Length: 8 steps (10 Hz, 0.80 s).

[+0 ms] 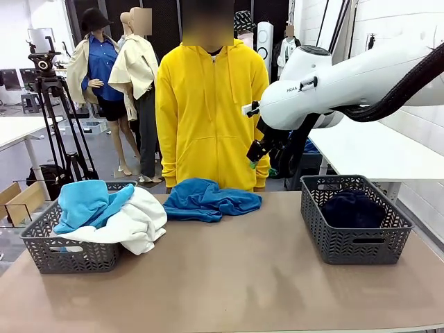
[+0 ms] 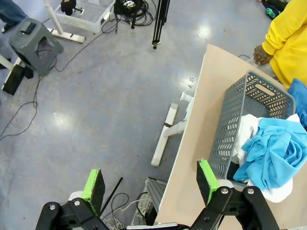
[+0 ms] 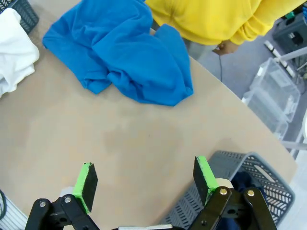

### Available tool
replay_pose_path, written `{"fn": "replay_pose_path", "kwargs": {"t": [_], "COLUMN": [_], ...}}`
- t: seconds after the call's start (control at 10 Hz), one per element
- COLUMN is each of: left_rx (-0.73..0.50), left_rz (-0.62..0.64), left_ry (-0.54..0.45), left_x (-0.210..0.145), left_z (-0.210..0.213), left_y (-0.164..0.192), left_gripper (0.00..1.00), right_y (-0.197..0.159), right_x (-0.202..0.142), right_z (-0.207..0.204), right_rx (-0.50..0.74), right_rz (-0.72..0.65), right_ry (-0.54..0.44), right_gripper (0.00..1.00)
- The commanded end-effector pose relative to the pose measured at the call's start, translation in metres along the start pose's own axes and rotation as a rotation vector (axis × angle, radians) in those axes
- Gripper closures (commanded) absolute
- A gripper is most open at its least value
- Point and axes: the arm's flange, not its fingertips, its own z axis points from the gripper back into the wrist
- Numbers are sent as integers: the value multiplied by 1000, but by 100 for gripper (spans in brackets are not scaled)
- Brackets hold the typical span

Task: Sort the tops and bottoms.
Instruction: Lift clothes from the center of the table with your right hand.

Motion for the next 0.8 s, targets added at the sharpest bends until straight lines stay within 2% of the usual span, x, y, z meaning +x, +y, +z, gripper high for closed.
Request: {"fn": "replay_pose_path", "kwargs": {"t": [0.0,0.3,0.6,0.7], "left_rx": [6,6,6,6], "left_rz": [-10,-10,-10,-10], "left_ry": [8,8,8,8], "left_x": [1,1,1,1], "left_z": [2,2,2,2], "left_y": [3,3,3,3], "left_gripper": [0,0,0,0], "right_y": [-8,-19,-21,-18], "right_x": [19,77,99,105], "right_z": [-16,-73,-117,-137], "right_rx": [12,-23,-2,45], "right_rz": [24,44,52,62], "right_ry": [-28,13,56,91], "right_gripper": [0,0,0,0]}}
